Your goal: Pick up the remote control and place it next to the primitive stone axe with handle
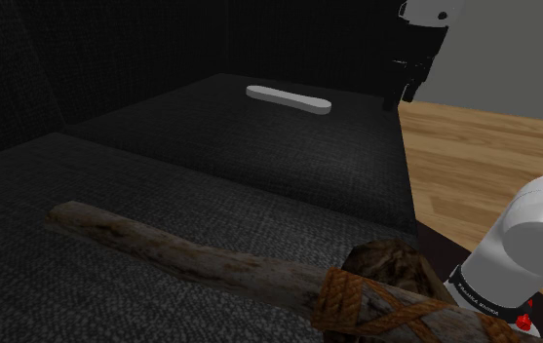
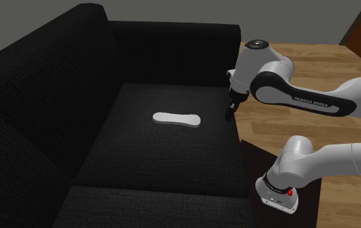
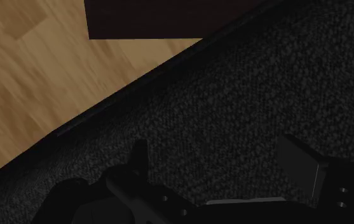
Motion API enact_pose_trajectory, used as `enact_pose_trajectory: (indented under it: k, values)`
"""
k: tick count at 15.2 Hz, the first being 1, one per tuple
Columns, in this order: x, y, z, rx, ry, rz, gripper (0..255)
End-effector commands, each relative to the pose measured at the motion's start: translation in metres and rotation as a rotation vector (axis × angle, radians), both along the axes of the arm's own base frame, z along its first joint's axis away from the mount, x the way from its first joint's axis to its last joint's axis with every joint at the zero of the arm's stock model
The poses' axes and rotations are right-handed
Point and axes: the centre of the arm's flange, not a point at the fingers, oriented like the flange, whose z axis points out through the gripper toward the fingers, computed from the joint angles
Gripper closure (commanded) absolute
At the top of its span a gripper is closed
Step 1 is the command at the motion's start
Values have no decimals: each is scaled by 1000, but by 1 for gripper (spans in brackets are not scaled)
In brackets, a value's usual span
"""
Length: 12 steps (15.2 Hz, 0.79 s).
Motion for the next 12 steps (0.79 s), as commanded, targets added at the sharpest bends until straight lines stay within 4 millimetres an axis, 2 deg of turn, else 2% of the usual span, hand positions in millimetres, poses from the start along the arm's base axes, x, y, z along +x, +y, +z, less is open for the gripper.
enact_pose_trajectory:
  k: [1,12]
  values:
    - [0,0,0,0,0,0,0]
    - [119,74,16,25,3,270,0]
